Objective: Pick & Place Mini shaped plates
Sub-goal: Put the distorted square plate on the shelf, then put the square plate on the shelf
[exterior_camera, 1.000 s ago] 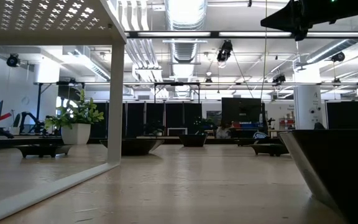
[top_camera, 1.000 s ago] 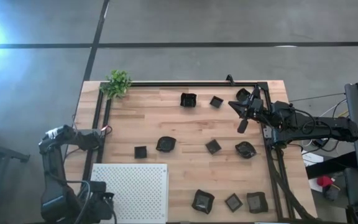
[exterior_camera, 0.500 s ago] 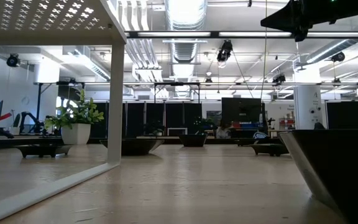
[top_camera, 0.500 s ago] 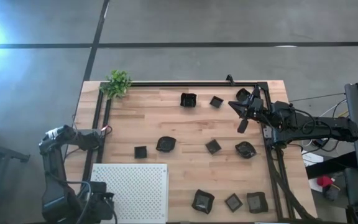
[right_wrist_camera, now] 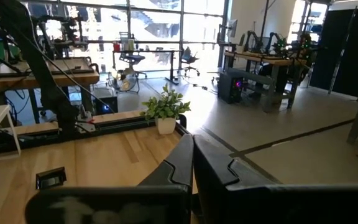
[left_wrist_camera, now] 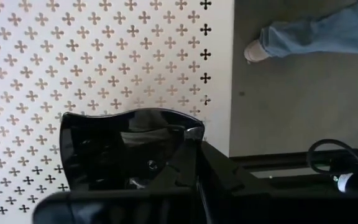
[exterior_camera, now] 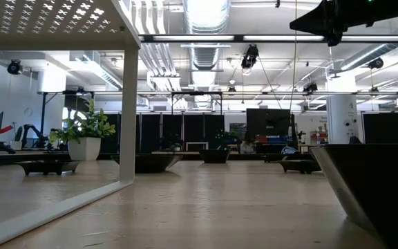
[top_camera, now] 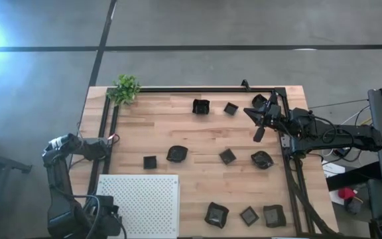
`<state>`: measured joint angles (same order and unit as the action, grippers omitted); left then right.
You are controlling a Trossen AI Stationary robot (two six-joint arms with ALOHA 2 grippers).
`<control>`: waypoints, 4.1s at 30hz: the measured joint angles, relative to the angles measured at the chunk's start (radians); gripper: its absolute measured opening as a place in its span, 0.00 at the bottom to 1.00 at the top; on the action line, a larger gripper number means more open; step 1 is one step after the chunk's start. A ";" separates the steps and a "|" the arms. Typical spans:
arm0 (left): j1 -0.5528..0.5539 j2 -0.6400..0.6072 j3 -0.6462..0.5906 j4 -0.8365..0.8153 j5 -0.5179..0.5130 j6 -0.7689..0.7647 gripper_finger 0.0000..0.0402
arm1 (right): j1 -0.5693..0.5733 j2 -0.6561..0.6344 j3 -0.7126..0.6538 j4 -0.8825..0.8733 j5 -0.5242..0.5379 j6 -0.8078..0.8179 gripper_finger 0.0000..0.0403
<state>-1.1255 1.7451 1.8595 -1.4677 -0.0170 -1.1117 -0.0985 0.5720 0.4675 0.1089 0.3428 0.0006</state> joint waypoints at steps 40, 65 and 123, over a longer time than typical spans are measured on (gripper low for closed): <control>0.006 -0.151 0.015 -0.105 -0.229 -0.156 0.10 | 0.000 0.000 0.000 0.000 -0.001 0.032 0.02; 0.522 -0.389 -0.244 -0.103 -0.501 -0.116 0.10 | 0.000 0.000 0.000 0.000 -0.002 0.026 0.02; 0.939 -0.425 -0.857 0.255 -0.204 -0.619 0.10 | 0.000 -0.002 0.000 0.000 -0.002 -0.022 0.02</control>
<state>-0.1866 1.3198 1.0027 -1.2125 -0.2214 -1.7308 -0.0982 0.5701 0.4679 0.1088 0.3412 -0.0216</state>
